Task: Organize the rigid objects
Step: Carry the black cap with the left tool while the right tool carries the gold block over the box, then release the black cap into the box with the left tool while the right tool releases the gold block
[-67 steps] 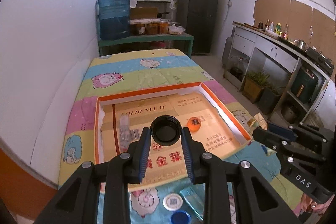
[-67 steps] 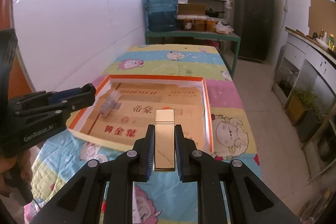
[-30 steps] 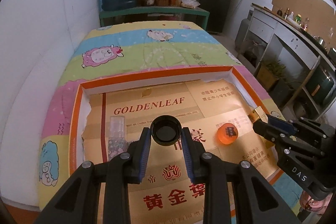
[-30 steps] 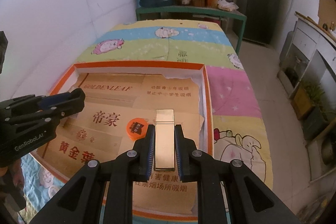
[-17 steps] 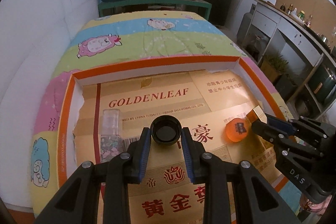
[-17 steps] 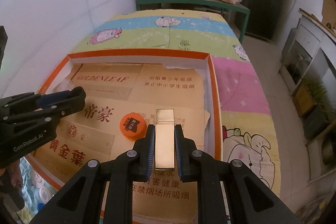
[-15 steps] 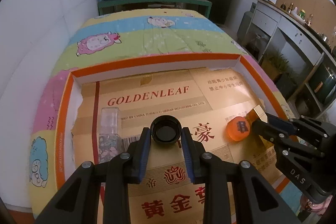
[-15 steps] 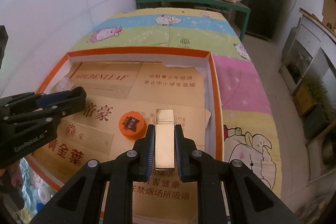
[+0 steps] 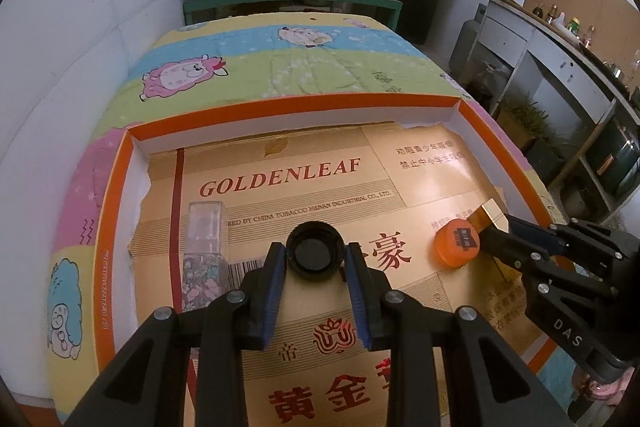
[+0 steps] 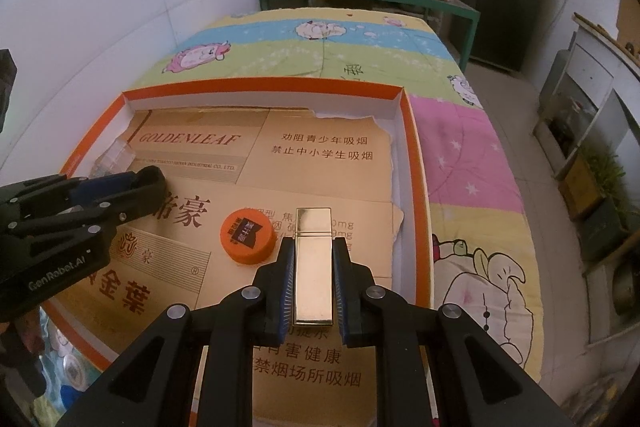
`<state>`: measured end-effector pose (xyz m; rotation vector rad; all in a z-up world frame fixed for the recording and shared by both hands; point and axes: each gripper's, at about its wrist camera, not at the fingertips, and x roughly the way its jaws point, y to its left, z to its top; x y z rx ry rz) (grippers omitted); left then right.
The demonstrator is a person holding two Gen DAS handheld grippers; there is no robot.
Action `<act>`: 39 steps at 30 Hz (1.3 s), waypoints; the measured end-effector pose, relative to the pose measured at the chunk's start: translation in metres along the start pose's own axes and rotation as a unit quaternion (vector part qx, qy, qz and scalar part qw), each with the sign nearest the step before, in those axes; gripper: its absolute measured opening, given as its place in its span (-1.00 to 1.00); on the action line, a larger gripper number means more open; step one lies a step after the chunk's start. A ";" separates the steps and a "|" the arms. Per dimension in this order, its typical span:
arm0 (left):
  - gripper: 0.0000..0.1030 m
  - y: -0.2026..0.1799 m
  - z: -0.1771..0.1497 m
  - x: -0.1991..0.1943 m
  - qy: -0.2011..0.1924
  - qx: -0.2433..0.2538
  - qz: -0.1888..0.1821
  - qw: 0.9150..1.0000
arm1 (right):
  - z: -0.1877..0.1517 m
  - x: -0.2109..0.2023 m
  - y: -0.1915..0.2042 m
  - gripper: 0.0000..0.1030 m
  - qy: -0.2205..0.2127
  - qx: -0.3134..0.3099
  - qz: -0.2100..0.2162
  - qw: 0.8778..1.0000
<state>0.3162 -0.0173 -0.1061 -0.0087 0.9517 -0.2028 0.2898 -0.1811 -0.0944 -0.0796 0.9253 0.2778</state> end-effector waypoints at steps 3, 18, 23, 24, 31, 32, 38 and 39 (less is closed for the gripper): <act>-0.39 0.001 -0.002 -0.002 -0.002 -0.001 -0.006 1.000 | -0.001 -0.002 -0.001 -0.58 -0.004 0.004 0.001 1.000; 0.14 -0.007 -0.015 -0.032 -0.031 -0.001 -0.023 0.999 | -0.016 -0.030 -0.003 -0.35 -0.030 0.007 -0.018 0.999; 0.14 -0.011 -0.023 -0.047 -0.037 0.007 -0.017 0.999 | -0.024 -0.041 0.000 -0.35 -0.033 0.010 -0.015 0.999; 0.14 -0.012 -0.025 -0.050 -0.038 0.007 -0.016 0.999 | -0.025 -0.042 0.000 -0.35 -0.033 0.010 -0.014 0.999; 0.14 -0.016 -0.036 -0.076 -0.056 0.004 -0.007 0.998 | -0.033 -0.064 0.010 -0.35 -0.044 0.011 -0.009 0.999; 0.14 -0.017 -0.038 -0.081 -0.060 0.002 -0.006 0.998 | -0.033 -0.068 0.012 -0.35 -0.047 0.010 -0.008 0.999; 0.14 -0.017 -0.049 -0.108 -0.078 -0.005 0.001 0.997 | -0.041 -0.090 0.027 -0.35 -0.058 0.001 -0.003 0.998; 0.14 -0.017 -0.051 -0.111 -0.080 -0.006 0.001 0.997 | -0.042 -0.094 0.029 -0.35 -0.059 0.001 -0.002 0.998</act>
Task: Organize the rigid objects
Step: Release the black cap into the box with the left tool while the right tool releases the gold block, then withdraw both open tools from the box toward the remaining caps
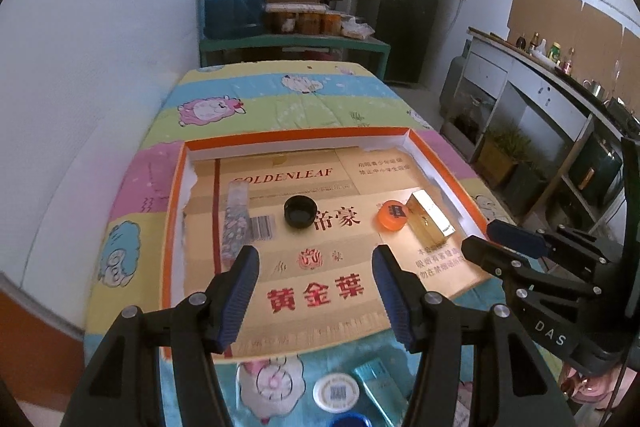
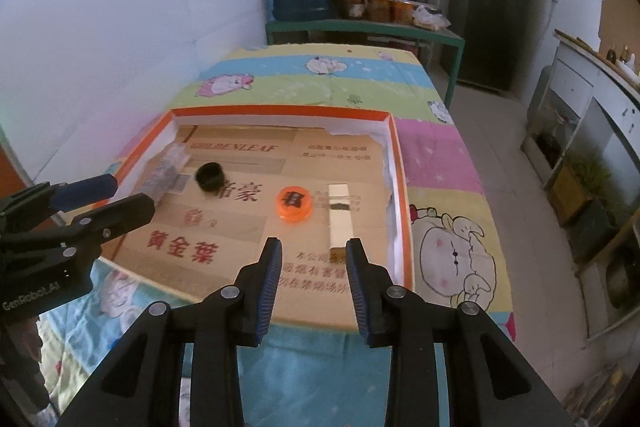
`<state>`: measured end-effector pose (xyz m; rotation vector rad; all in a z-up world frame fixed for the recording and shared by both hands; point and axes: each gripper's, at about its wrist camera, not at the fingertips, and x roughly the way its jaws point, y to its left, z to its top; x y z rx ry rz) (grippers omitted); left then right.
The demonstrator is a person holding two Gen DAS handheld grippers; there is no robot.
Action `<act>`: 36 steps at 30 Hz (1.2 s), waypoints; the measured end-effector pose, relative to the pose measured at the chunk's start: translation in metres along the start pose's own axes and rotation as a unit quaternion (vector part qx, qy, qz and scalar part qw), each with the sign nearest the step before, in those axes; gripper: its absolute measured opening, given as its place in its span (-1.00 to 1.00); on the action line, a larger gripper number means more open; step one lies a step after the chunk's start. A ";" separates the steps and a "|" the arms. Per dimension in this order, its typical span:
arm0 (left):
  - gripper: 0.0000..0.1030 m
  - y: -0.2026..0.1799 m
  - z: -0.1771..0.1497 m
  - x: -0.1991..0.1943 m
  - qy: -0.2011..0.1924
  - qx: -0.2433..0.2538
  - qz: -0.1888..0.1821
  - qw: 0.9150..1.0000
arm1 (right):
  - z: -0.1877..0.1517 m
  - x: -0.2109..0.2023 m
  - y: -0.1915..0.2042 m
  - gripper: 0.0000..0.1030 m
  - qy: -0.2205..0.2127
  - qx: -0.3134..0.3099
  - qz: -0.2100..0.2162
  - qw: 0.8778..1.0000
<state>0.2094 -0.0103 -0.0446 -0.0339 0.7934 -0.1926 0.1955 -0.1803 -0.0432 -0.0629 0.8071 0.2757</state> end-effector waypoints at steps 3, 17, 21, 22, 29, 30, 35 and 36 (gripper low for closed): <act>0.14 0.000 -0.005 -0.013 -0.006 0.000 0.004 1.000 | -0.003 -0.015 0.008 -0.35 -0.008 -0.003 0.005 1.000; 0.14 -0.001 -0.033 -0.071 -0.035 0.004 0.027 0.999 | -0.033 -0.078 0.046 -0.34 -0.045 -0.028 0.001 0.999; 0.14 -0.001 -0.041 -0.087 -0.041 0.002 0.030 0.999 | -0.041 -0.092 0.054 -0.34 -0.051 -0.031 0.003 0.998; 0.14 -0.001 -0.043 -0.090 -0.042 0.003 0.032 0.999 | -0.043 -0.096 0.055 -0.34 -0.052 -0.032 0.004 0.998; 0.14 -0.001 -0.058 -0.110 -0.049 0.004 0.026 0.998 | -0.055 -0.112 0.063 -0.34 -0.055 -0.039 0.007 0.998; 0.14 0.000 -0.060 -0.112 -0.049 0.005 0.027 0.998 | -0.056 -0.114 0.064 -0.34 -0.055 -0.039 0.008 0.998; 0.14 0.001 -0.071 -0.122 -0.049 0.005 0.023 0.999 | -0.067 -0.124 0.067 -0.34 -0.055 -0.043 0.010 0.997; 0.14 0.001 -0.074 -0.124 -0.050 0.005 0.021 0.999 | -0.069 -0.125 0.067 -0.34 -0.054 -0.044 0.010 0.998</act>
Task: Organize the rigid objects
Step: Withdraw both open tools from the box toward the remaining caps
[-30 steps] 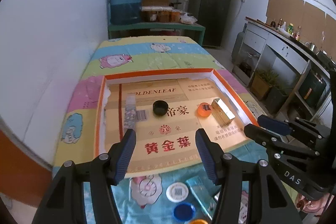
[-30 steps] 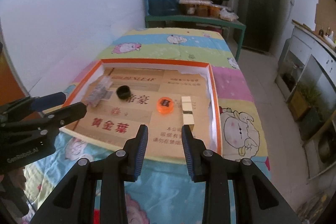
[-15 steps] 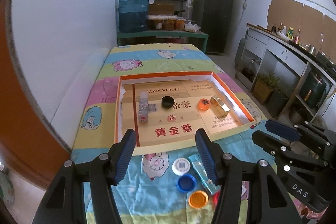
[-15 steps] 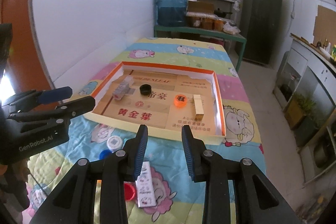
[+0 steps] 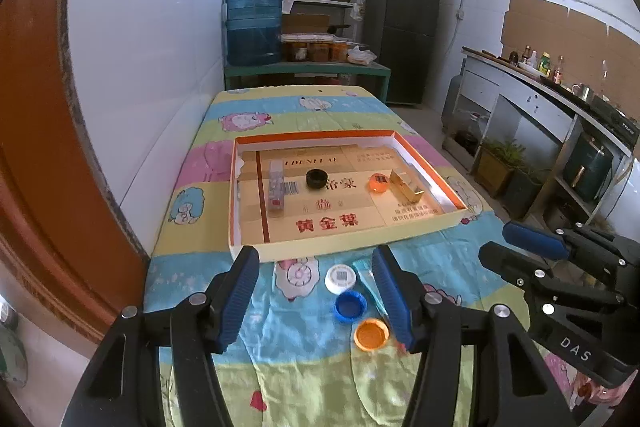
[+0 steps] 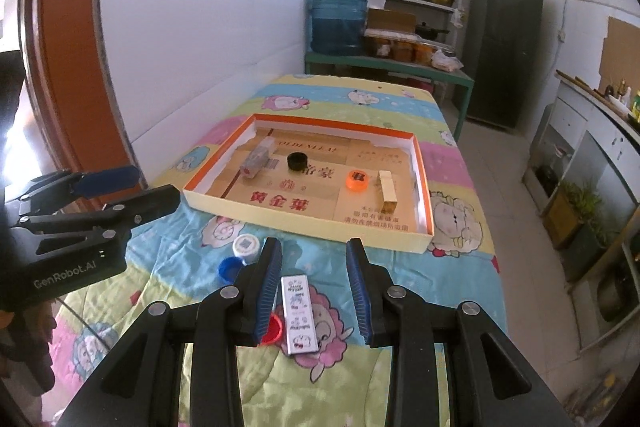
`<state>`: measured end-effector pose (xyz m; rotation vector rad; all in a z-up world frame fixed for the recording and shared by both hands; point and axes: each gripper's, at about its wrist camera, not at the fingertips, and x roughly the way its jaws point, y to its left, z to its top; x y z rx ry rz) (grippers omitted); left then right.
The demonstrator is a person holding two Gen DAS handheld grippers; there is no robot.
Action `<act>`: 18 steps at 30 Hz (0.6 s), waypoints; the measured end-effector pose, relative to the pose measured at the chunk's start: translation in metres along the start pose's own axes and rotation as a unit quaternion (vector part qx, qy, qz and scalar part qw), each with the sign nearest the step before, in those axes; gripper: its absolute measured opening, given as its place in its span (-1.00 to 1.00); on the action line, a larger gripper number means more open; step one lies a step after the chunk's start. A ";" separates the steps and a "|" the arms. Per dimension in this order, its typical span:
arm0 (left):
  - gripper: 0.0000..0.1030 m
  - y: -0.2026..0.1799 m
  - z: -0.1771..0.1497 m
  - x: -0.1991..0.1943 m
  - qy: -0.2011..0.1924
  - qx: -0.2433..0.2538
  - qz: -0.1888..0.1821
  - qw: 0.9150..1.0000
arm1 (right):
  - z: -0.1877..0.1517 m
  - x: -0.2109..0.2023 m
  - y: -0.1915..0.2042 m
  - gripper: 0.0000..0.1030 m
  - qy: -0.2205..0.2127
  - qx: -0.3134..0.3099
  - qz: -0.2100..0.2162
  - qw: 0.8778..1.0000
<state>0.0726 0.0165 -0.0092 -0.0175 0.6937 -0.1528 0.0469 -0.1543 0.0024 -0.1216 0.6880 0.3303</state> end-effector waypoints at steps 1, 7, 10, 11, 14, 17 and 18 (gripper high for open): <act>0.14 0.000 -0.002 -0.001 0.000 -0.001 -0.001 1.000 | -0.002 -0.001 0.000 -0.34 0.001 0.000 0.000 1.000; 0.14 -0.001 -0.015 -0.007 0.002 -0.002 -0.008 1.000 | -0.017 -0.003 0.001 -0.34 0.012 -0.005 -0.002 1.000; 0.14 0.000 -0.024 -0.004 0.011 -0.003 -0.013 1.000 | -0.027 0.001 0.003 -0.34 0.021 -0.011 -0.001 1.000; 0.14 -0.001 -0.027 -0.002 0.015 -0.002 -0.015 1.000 | -0.031 0.003 0.004 -0.34 0.026 -0.014 -0.001 1.000; 0.14 -0.003 -0.039 0.008 0.034 0.003 -0.022 0.999 | -0.044 0.011 0.006 -0.34 0.042 -0.020 -0.001 0.999; 0.14 -0.009 -0.052 0.022 0.059 0.014 -0.028 0.998 | -0.057 0.021 0.006 -0.33 0.061 -0.019 0.004 0.998; 0.14 -0.012 -0.056 0.026 0.066 0.018 -0.029 0.997 | -0.060 0.025 0.005 -0.33 0.067 -0.017 0.006 0.998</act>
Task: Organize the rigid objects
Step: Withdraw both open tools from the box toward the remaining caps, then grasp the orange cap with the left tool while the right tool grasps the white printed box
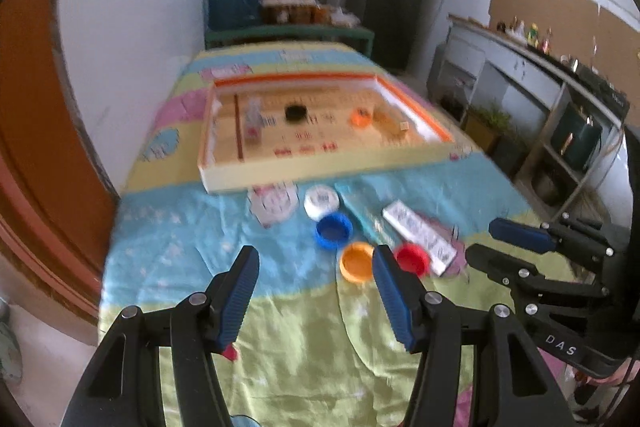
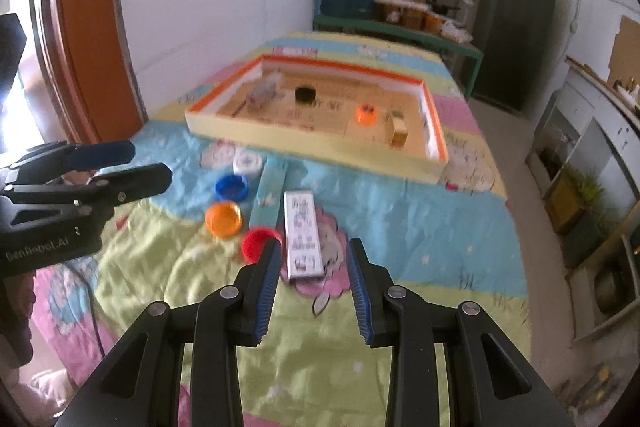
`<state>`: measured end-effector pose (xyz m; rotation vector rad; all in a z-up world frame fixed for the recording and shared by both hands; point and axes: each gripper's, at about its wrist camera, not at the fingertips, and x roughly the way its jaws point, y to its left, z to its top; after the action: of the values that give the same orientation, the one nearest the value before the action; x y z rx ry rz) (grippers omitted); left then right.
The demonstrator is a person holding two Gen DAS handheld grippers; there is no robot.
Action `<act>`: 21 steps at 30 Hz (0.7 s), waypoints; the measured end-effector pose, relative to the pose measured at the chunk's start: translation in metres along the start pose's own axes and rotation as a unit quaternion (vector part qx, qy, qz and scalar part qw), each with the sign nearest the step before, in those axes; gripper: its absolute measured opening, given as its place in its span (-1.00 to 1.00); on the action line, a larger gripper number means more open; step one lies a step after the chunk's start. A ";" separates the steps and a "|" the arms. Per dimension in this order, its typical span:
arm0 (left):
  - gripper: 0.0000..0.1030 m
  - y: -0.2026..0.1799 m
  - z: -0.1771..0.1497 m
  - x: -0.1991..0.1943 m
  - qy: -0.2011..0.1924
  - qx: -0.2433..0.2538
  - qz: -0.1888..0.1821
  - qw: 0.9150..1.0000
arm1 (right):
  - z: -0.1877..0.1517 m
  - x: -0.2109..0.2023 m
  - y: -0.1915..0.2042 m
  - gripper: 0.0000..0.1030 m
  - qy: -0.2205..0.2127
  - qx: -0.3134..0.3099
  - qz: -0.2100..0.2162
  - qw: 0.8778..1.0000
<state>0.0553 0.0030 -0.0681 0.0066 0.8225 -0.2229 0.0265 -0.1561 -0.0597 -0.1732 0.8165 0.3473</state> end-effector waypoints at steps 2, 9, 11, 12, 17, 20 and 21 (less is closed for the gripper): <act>0.14 -0.004 -0.006 0.011 0.014 0.006 -0.005 1.000 | -0.005 0.007 -0.001 -0.34 0.010 0.002 0.003 1.000; 0.14 -0.013 -0.014 0.040 0.049 0.017 -0.017 0.999 | -0.017 0.021 -0.002 -0.33 0.028 0.007 0.013 1.000; 0.14 -0.015 -0.014 0.046 0.055 0.019 -0.019 0.998 | -0.018 0.023 -0.003 -0.33 0.031 0.009 0.013 0.999; 0.14 -0.015 -0.013 0.048 0.057 0.021 -0.018 0.998 | -0.019 0.025 -0.004 -0.33 0.032 0.010 0.013 0.999; 0.13 -0.017 -0.010 0.054 0.050 0.027 -0.016 0.998 | -0.019 0.029 -0.006 -0.33 0.036 0.012 0.017 0.999; -0.03 -0.016 -0.009 0.055 0.043 0.027 -0.015 0.999 | -0.020 0.031 -0.007 -0.33 0.039 0.013 0.019 0.999; -0.12 -0.016 -0.009 0.055 0.042 0.025 -0.018 0.999 | -0.020 0.033 -0.007 -0.33 0.039 0.013 0.020 0.999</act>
<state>0.0819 -0.0221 -0.1128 0.0485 0.9003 -0.2790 0.0362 -0.1605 -0.0968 -0.1476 0.9023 0.3687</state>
